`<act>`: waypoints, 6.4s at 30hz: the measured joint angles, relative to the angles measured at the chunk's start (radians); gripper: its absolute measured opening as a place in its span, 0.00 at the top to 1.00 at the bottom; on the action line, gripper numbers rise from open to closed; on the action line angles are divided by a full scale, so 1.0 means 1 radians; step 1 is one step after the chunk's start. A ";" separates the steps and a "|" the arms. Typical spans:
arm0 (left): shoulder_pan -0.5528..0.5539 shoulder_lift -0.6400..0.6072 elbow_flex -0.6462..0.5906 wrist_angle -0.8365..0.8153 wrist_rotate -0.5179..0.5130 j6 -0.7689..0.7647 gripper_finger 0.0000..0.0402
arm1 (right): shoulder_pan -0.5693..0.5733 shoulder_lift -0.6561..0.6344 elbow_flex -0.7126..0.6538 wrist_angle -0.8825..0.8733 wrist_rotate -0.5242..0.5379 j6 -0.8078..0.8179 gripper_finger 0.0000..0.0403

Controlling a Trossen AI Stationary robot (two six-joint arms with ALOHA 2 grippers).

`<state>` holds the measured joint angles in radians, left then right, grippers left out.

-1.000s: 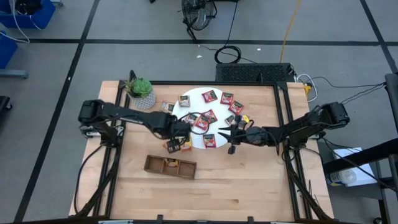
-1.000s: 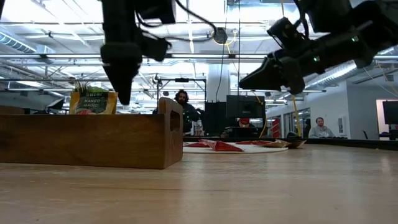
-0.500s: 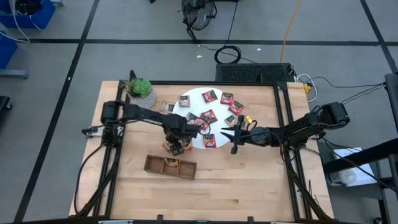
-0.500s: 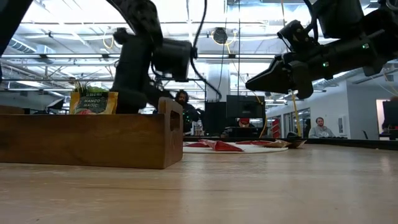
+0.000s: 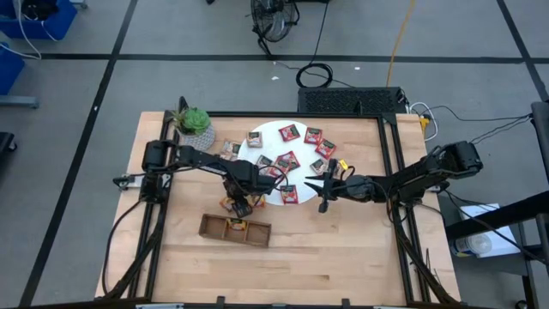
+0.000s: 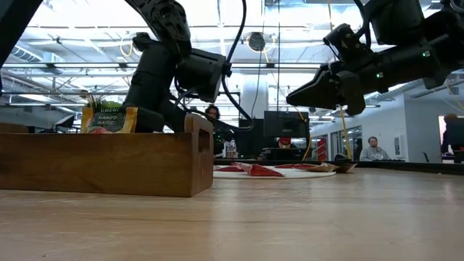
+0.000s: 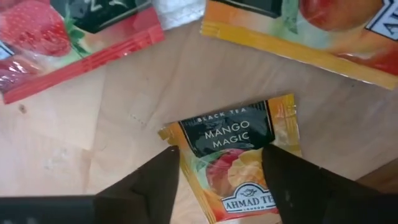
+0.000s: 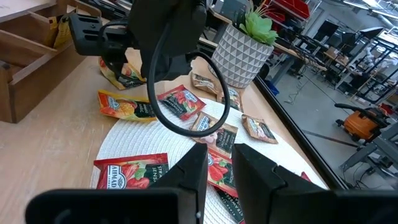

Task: Pick & Place Tea
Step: Put the orange tea bag into the middle section of the wooden organizer

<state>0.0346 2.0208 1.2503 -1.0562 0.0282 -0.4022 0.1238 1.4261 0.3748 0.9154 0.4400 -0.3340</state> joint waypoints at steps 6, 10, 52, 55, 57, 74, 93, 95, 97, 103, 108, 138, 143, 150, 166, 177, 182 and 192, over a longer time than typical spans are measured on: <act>0.001 0.001 -0.001 0.009 -0.022 0.007 0.78 | 0.000 0.000 0.000 -0.009 0.000 0.019 0.85; 0.002 0.002 -0.002 0.007 -0.047 0.008 0.97 | 0.000 0.000 0.000 -0.014 0.000 0.024 0.85; 0.005 -0.352 -0.356 0.196 -0.124 -0.518 0.27 | 0.002 0.000 0.000 0.045 0.000 0.038 0.85; 0.005 -0.358 -0.379 0.203 -0.122 -0.548 0.25 | 0.002 0.000 0.000 0.045 0.000 0.038 0.85; 0.004 -0.358 -0.392 0.206 -0.121 -0.559 0.25 | 0.002 0.000 0.000 0.047 0.000 0.038 0.85; 0.005 -0.410 -0.457 0.325 -0.085 -0.443 0.67 | 0.002 0.000 0.000 0.053 0.000 0.038 0.85; -0.357 -0.818 -0.458 0.306 -0.731 -0.652 0.92 | 0.002 0.000 0.000 0.117 0.001 0.046 0.85; -0.448 -0.798 -0.457 0.381 -0.812 -0.625 0.92 | 0.002 0.000 0.000 0.123 0.001 0.069 0.85; -0.546 -0.768 -0.457 0.483 -0.892 -0.559 0.92 | 0.002 0.000 0.000 0.132 0.001 0.084 0.85; -0.811 -0.662 -0.455 0.762 -1.078 -0.347 0.92 | 0.002 0.000 0.000 0.153 0.002 0.110 0.85; -0.926 -0.556 -0.455 0.796 -1.146 -0.465 0.92 | 0.002 0.000 0.000 0.158 0.001 0.113 0.85; -0.820 -0.288 -0.455 0.904 -0.997 -0.699 0.68 | 0.003 0.000 0.000 0.154 -0.031 0.123 0.85; -0.820 -0.288 -0.455 0.903 -0.997 -0.695 0.59 | 0.003 0.000 0.000 0.151 -0.031 0.121 0.85; -0.820 -0.289 -0.455 0.904 -0.998 -0.674 0.54 | 0.003 0.000 0.000 0.151 -0.031 0.121 0.85; -0.824 -0.427 -0.454 0.952 -0.998 -0.455 0.54 | 0.004 0.000 0.000 0.149 -0.053 0.121 0.85; -0.794 -0.462 -0.409 0.835 -0.707 -0.335 0.60 | 0.016 0.000 0.000 0.150 -0.051 0.109 0.85; -0.712 -0.466 -0.246 0.478 -0.511 -0.334 0.87 | 0.016 0.000 0.000 0.158 -0.051 0.109 0.85; -0.594 -0.448 -0.182 0.285 -0.263 -0.212 0.99 | 0.016 0.000 0.000 0.156 -0.051 0.109 0.85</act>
<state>-0.5597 1.5731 1.0680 -0.7713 -0.2344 -0.6145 0.1394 1.4258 0.3748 1.0718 0.3889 -0.2253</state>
